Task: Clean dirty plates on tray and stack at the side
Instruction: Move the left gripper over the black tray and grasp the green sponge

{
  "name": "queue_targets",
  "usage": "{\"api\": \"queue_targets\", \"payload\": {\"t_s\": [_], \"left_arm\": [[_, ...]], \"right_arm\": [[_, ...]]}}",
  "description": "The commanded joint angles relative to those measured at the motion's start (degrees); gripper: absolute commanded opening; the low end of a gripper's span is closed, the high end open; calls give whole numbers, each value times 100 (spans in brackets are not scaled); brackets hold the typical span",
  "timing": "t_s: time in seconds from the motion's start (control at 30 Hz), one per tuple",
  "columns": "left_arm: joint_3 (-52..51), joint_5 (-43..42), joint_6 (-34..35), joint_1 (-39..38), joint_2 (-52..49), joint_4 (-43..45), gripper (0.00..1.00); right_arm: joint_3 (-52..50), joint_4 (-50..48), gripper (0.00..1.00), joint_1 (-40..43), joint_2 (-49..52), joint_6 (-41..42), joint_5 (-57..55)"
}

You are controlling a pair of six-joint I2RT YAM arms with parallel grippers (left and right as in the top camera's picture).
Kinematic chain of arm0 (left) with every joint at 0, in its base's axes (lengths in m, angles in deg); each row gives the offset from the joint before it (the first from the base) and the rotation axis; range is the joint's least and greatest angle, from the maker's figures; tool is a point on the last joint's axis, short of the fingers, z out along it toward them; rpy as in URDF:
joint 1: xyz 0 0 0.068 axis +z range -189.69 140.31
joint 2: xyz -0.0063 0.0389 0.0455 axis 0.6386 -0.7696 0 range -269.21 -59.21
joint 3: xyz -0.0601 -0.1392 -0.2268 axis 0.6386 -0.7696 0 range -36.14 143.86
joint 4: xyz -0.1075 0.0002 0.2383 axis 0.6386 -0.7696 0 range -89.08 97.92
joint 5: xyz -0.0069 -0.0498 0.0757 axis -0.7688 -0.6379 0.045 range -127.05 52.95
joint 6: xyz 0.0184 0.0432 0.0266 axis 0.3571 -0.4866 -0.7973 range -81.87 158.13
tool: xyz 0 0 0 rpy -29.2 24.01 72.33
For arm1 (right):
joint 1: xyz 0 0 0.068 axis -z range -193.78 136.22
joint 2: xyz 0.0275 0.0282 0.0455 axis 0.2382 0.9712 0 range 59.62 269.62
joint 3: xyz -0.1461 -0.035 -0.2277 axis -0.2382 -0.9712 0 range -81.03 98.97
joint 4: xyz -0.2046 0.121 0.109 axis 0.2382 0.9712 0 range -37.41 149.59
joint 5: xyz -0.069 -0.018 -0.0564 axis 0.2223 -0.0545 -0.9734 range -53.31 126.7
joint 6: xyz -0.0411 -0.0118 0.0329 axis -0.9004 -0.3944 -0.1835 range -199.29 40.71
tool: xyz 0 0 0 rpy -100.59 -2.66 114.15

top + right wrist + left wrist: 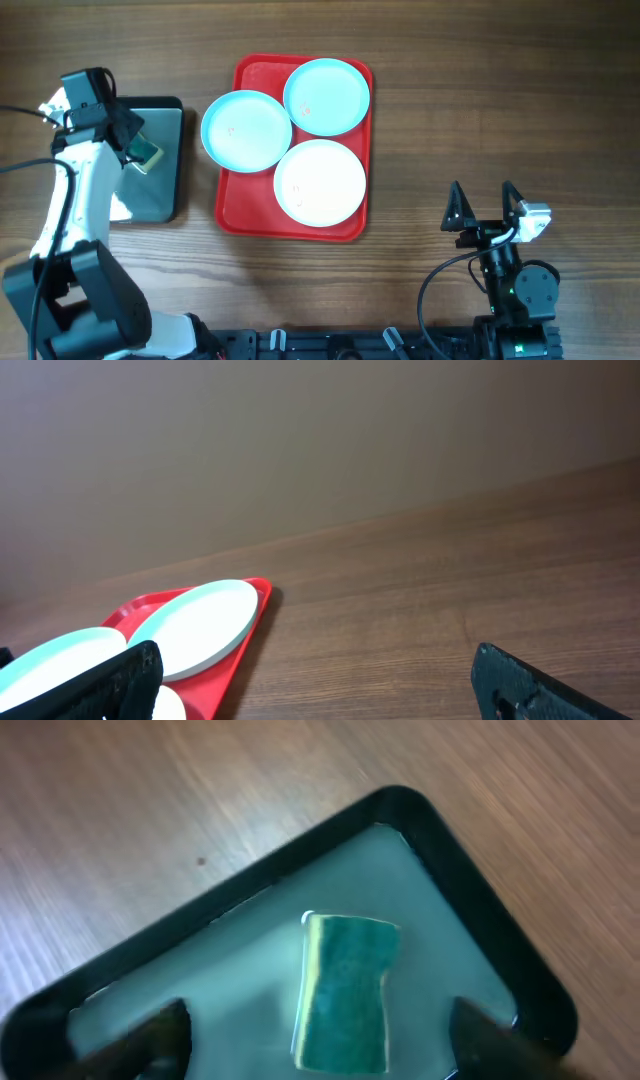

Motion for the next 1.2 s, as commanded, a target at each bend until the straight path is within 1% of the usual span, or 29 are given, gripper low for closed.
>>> {"api": "queue_targets", "payload": {"t_s": [0.0, 0.1, 0.3, 0.33, 0.4, 0.73, 0.97, 1.17], "left_arm": [[85, -186, -144, 9, -358, 136, 60], [85, -184, -122, 9, -551, 166, 55], [74, -186, -101, 4, -804, 160, 54], [74, -186, -101, 4, -835, 160, 52], [74, -186, -101, 4, -938, 164, 46], [74, -295, -103, 4, -1241, 186, 44], [74, -490, -103, 4, -1469, 310, 44], [74, -492, -107, 4, -1528, 459, 44]], "right_arm": [[-9, -15, 100, 17, -26, -96, -101], [-9, -15, 100, 17, -26, -96, -98], [-9, -15, 100, 17, -26, -94, -101], [-9, -15, 100, 17, -26, -96, -98], [-9, -15, 100, 17, -26, -96, -101], [-9, -15, 100, 17, -26, -98, -98], [-9, -15, 100, 17, -26, -96, -101], [-9, -15, 100, 17, -26, -96, -101]]}}
